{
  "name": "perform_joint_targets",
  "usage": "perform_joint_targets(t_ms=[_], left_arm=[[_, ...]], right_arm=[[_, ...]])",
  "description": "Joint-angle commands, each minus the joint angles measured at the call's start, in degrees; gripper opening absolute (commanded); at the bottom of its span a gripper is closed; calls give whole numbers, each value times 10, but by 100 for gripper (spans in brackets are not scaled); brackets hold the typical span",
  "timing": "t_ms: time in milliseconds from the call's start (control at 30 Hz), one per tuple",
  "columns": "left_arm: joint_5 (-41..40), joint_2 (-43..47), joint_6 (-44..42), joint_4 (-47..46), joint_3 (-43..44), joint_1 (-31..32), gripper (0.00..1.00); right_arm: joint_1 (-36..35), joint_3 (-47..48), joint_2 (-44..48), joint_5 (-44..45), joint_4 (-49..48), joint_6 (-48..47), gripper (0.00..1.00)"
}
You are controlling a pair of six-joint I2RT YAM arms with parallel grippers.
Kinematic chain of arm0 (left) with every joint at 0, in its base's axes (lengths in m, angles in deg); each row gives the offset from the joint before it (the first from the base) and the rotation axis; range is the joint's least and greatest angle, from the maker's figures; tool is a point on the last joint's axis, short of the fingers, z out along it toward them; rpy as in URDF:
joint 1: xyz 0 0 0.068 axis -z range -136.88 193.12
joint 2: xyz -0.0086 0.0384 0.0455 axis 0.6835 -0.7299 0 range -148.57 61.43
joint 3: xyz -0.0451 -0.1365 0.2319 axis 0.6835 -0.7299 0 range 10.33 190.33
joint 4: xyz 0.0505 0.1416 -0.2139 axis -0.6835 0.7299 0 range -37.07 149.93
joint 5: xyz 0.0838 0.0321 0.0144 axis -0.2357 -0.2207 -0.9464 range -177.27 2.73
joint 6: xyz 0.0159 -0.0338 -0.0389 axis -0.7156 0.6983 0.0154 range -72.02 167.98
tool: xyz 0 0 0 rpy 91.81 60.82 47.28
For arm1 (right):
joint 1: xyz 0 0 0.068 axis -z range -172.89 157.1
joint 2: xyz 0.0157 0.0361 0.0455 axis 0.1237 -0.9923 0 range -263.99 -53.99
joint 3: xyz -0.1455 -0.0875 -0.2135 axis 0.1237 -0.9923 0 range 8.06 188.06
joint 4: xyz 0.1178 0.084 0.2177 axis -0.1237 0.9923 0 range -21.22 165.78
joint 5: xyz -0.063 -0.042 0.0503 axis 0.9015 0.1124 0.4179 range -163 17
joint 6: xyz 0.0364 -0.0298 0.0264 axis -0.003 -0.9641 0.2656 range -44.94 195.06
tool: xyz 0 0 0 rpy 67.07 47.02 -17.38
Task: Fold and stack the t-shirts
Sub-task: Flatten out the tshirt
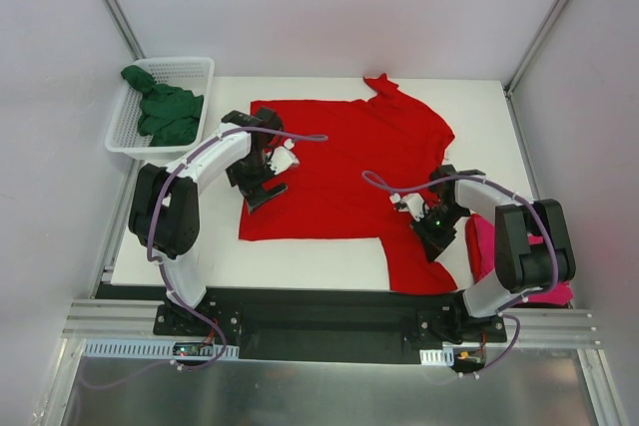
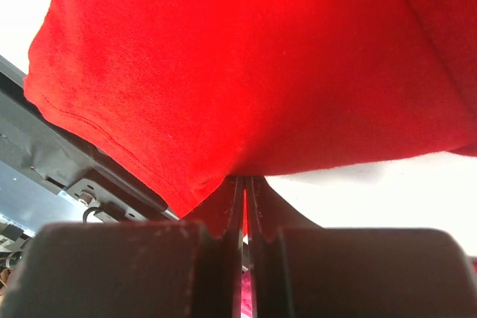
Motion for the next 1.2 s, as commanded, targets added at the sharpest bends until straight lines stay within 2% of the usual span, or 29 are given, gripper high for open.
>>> perform_joint_targets(t_ms=[0,467,700,1167], left_arm=[[-1,2,2,20,11,8,99],[2,5,-2,18,12,8,99],[6,6,-2,15,11,8,99],[6,18,-6,15,2,8,99]], right_arm=[[-7,-15,0,1,24,0,1],[-7,-25,55,63,83,-41,1],[-6,-28,99,98,48,-16,1],[-8,-57,73,152,23,-8,1]])
